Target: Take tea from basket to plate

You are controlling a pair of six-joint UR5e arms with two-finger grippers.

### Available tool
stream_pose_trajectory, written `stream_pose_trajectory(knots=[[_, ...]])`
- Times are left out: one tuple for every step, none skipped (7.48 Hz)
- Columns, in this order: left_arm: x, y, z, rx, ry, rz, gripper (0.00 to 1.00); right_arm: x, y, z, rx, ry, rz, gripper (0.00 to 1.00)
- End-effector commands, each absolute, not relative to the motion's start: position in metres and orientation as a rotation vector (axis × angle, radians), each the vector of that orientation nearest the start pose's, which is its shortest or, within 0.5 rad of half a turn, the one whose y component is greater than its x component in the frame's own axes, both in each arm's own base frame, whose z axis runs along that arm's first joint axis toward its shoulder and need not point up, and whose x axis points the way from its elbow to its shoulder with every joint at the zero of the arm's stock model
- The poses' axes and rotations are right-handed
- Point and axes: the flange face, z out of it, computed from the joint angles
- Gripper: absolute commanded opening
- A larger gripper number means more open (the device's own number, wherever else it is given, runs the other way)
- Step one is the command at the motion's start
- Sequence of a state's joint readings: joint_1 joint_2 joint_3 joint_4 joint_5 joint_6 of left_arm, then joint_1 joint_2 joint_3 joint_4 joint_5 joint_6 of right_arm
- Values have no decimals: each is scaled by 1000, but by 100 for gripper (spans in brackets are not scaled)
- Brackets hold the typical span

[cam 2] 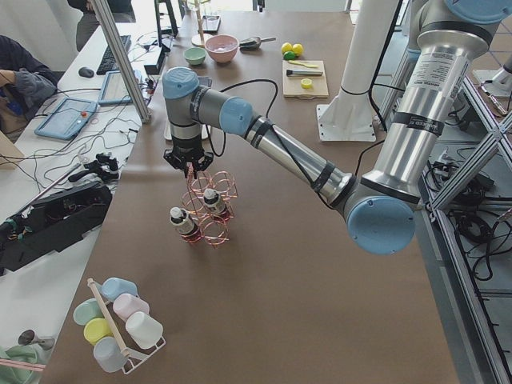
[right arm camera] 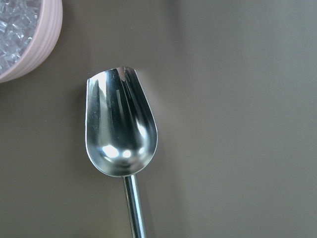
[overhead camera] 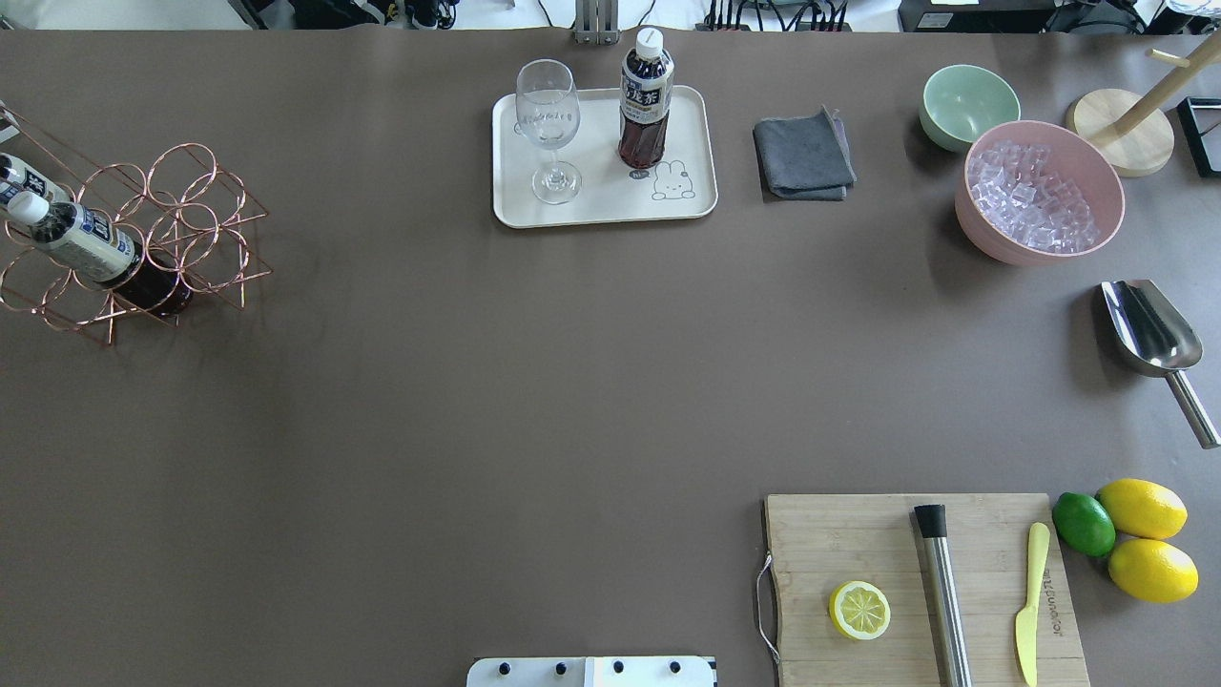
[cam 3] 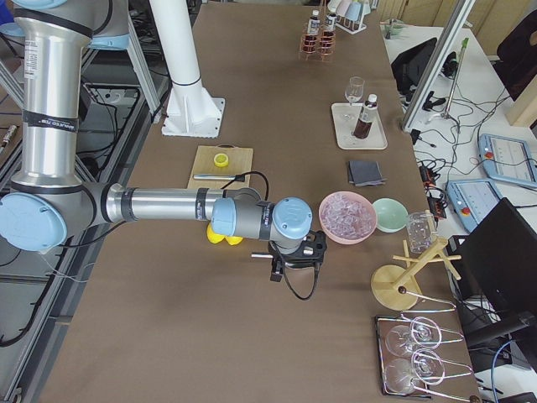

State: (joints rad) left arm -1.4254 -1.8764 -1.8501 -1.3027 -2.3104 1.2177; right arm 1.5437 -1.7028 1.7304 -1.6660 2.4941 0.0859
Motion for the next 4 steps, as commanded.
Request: stream_pose_trajectory(knots=[[15,-576,393,690,516,1413,0,40,-433,640,-116,-910,79,100],[20,-575,394,656,552,1348,34,40,-435,639,-113,-911,77,100],[35,-574,392,624,588,1289,66,40,-435,637,-109,-908,75,100],[40,-573,390,621,593,1281,98,40,-436,635,-106,-906,75,100]])
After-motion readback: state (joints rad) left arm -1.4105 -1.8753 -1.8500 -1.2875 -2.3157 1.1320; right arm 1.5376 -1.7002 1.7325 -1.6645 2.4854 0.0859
